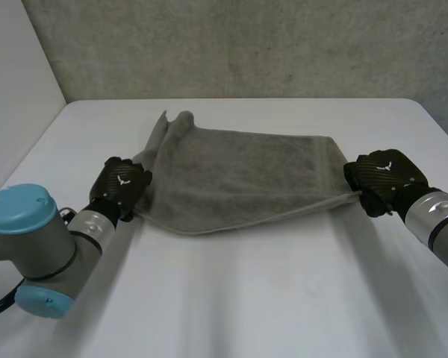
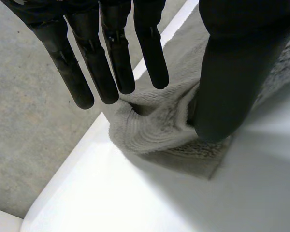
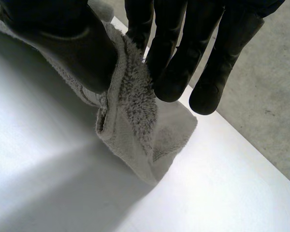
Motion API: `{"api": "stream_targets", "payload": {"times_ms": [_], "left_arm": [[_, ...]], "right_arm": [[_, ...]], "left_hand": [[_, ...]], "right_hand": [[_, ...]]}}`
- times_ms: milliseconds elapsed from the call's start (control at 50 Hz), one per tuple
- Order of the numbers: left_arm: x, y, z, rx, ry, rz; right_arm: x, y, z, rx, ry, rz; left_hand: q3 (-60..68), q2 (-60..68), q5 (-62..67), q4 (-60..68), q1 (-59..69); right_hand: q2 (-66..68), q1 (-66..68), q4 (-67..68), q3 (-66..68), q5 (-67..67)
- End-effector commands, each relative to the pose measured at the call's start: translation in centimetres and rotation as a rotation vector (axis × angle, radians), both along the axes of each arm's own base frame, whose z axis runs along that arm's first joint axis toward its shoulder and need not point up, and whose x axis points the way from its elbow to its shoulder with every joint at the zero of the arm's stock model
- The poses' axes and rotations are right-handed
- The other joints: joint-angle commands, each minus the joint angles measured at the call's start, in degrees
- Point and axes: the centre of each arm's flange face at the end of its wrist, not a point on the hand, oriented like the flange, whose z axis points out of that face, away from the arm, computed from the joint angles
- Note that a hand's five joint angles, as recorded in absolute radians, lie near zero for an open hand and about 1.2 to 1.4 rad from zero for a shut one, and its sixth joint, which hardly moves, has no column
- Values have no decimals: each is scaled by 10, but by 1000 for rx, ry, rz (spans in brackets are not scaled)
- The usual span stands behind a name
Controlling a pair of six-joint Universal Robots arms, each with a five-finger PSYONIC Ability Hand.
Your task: Fold the towel.
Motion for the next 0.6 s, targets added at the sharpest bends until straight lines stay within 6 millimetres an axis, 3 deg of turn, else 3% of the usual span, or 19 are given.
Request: {"api": "stream_targets", "payload": {"times_ms": [20,260,460,600], "left_arm": [[-4,-14,-3,-68,29,-2],[-6,-9,-9,-37,41,-12],[-12,0,-12,109,150,-72],[-15,-4,-9,115,164,-79]], "right_arm": [[-2,-3,-1,3,1,-9],[-5,-6,0,30,-71,-41],[-25,-22,2,66,-171,-139],[-25,-22,2,66,-173,-138]], "left_hand": [[45,46,47,45,45],[32,33,34,32,31],[18,19,20,18,18],[20,21,22,20,20]], "right_hand": [[41,39,36,33,30],[41,39,36,33,30],[41,39,36,33,30],[41,39,36,33,30]]}}
